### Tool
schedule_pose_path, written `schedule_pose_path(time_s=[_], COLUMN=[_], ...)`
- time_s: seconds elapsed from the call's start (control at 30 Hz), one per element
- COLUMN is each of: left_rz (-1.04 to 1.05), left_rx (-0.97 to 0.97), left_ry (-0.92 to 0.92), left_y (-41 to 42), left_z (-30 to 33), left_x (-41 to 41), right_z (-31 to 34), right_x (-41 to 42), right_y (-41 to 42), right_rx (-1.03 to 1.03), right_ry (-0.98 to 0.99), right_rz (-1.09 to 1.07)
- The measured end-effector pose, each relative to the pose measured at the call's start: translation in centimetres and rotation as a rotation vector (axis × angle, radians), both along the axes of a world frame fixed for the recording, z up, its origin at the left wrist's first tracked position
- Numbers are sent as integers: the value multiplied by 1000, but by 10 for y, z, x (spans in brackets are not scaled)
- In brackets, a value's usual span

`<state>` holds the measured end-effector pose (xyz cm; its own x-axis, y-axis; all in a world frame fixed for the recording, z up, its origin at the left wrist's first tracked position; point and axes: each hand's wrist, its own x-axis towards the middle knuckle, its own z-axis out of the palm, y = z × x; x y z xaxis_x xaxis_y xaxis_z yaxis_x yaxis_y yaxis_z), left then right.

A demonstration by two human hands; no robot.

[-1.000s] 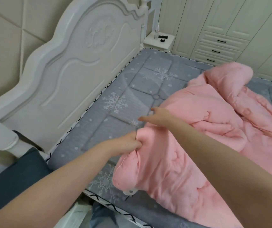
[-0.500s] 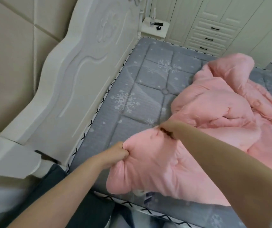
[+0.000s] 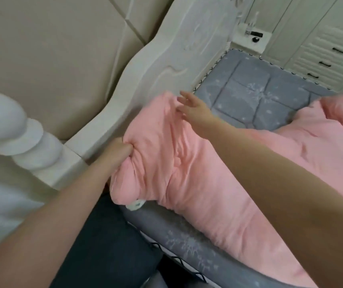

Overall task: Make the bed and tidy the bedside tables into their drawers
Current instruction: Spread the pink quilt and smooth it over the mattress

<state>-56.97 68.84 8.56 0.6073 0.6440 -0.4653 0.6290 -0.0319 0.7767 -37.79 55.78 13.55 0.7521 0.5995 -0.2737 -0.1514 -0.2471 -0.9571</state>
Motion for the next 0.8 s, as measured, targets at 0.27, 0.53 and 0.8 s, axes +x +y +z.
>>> schedule_pose_path(time_s=[0.27,0.53,0.8], left_rz=[97,-208,-148], left_rx=[-104,54,505], left_ry=[218,625,491], left_y=[-10,-40,-12], left_z=[-119,-214,-267], left_x=[-11,-31,-40], right_z=[-162,-280,-346], right_x=[-60,-121,-126], right_y=[-104,-186,-198], right_rx=[-575,-986,-1448], right_ry=[-221,-128,-471], right_rz=[332,752,859])
